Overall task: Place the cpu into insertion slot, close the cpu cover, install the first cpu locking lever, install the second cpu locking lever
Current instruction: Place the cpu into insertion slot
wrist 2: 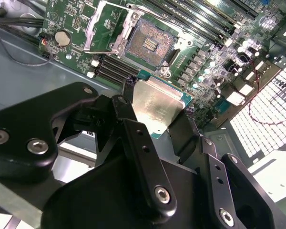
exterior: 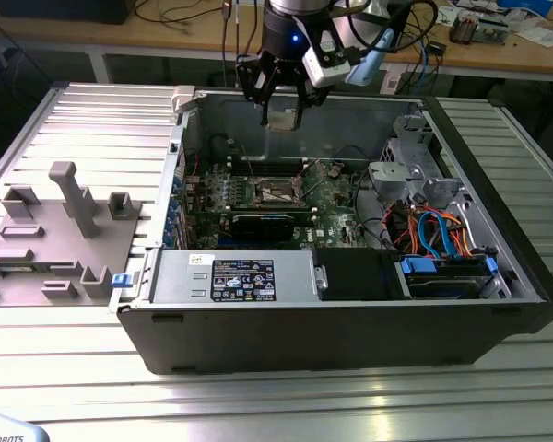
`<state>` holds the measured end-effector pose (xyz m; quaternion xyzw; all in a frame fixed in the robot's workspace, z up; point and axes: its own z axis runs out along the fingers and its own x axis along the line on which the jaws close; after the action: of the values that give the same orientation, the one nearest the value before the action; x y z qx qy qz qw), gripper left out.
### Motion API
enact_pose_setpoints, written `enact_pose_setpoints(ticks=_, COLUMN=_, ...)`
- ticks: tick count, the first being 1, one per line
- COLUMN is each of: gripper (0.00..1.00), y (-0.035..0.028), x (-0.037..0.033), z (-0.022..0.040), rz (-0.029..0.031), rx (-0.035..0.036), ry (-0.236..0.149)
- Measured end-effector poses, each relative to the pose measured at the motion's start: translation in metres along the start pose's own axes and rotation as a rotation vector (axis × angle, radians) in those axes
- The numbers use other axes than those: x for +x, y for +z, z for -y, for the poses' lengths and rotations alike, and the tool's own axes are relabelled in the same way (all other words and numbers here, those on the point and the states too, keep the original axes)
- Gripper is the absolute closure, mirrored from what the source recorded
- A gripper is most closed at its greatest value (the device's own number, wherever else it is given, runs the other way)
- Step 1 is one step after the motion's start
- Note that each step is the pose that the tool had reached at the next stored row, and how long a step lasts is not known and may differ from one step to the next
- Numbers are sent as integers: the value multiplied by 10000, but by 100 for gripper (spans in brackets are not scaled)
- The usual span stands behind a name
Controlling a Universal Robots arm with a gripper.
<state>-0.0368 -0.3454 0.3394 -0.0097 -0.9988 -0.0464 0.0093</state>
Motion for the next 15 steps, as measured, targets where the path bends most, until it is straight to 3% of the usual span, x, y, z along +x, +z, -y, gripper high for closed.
enact_pose_setpoints(ticks=2, gripper=46, y=11, x=0, z=1, rz=-14, rx=4, ry=-160)
enact_pose_setpoints(ticks=15, gripper=46, y=60, x=-1, z=6, rz=-16, rx=3, ry=-166)
